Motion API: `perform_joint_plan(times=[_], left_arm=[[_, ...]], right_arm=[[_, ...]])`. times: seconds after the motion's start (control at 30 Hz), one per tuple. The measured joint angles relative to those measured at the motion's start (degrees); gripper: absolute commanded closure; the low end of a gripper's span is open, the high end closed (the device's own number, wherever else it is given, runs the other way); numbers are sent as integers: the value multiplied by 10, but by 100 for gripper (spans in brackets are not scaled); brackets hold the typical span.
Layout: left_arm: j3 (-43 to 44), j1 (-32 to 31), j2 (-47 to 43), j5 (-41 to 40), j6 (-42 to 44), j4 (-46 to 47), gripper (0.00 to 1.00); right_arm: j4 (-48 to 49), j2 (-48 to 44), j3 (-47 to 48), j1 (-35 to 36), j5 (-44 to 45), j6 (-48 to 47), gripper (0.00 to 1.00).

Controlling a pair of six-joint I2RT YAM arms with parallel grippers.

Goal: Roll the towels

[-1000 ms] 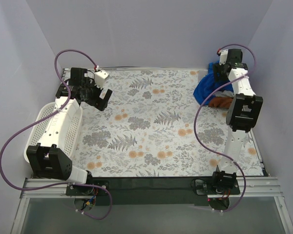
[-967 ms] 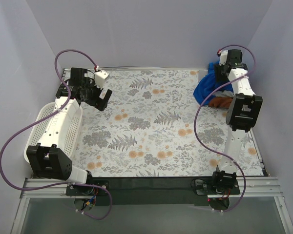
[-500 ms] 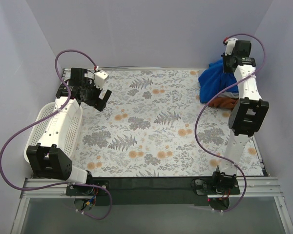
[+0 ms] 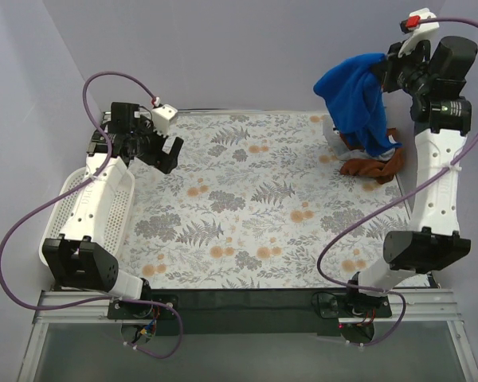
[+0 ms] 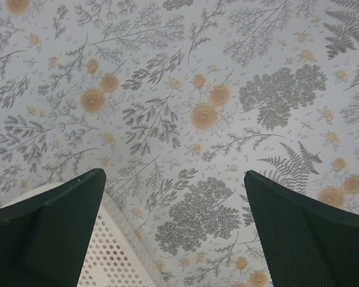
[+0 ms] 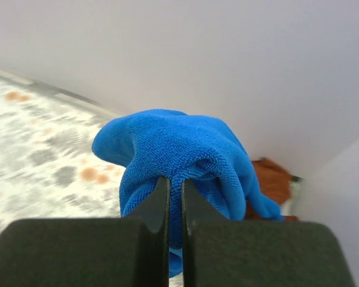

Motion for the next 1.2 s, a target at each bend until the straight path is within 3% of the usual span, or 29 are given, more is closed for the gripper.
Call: perform_joint_plan(times=[0.3,0.5,0.63,0.8,0.83,0.93,1.07,1.2], left_arm=[[12,16,0,106,-48,19,2],[10,20,-2,155,-51,45,2],[-17,19,-9,219,-30,66,2],[-62,-7,2,272,15,75,2],[-71,-15,7,279,24,80,2],[-97,-42,31,285,51,87,2],[-130,-97,60,265,76,107,2],[-139,-148,90,237,79,143,8]], right_arm=[[88,-177,-292,146,-82,85,99],[157,-212,-411,234,-68,102,99],[177,-179,-458,255,-71,104,98],[189,-108,-511,276,-104,112,71],[187,-97,-519,282,-112,112,55],[167,-80,-534,294,-123,106,26],[148,-98,-538,268,-106,75,28],[141,-111,-537,190,-60,43,44]])
